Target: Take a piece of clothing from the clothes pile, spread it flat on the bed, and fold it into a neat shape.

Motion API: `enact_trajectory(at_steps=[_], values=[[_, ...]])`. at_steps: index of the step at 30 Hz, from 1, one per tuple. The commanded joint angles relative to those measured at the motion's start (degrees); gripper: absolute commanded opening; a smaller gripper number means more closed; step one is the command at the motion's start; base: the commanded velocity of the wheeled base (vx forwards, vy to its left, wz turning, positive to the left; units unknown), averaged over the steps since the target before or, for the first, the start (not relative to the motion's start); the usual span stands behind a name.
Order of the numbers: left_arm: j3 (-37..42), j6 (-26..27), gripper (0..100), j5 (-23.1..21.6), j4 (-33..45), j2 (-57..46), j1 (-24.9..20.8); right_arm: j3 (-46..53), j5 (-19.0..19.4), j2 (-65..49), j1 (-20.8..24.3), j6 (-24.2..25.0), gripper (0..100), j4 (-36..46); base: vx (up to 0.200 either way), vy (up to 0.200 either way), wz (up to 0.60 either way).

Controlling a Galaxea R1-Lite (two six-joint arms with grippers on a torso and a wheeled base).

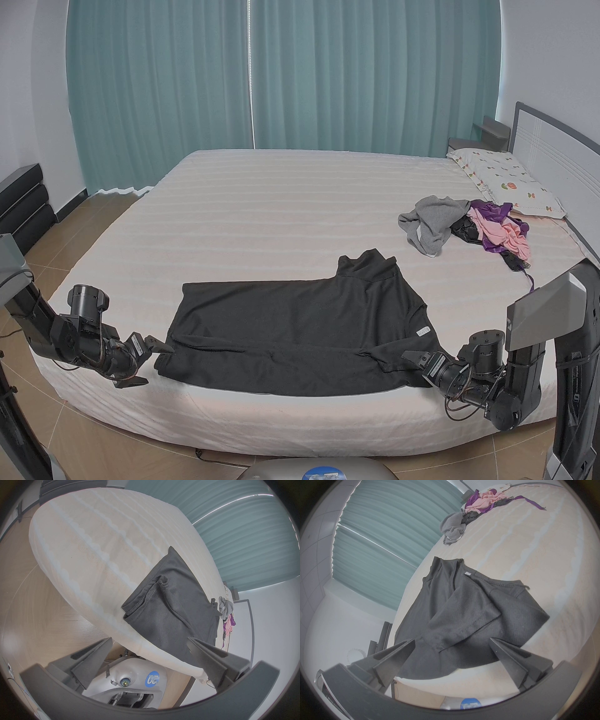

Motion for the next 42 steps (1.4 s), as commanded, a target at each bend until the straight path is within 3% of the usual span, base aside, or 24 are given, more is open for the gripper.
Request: enact_trajectory(at_steps=[1, 10, 11, 42], values=[[0.0, 0.1, 100, 0.1, 0.0, 0.4, -0.1, -2.3, -1.2, 1.9, 0.2, 0.0, 100, -0.8, 0.000, 0.000, 0.00], [0.0, 0.1, 100, 0.1, 0.0, 0.4, 0.0, -4.8, -1.4, 1.6, -0.1, 0.4, 100, 1.7, 0.000, 0.000, 0.00], [0.0, 0.1, 100, 0.1, 0.0, 0.4, 0.0, -5.0, -1.4, 1.5, -0.1, 0.4, 0, 2.1, 0.000, 0.000, 0.00], [0.1, 0.1, 100, 0.4, 0.0, 0.2, 0.0, 1.0, -2.2, -7.7, -0.5, 4.7, 0, 3.5, 0.000, 0.000, 0.00]])
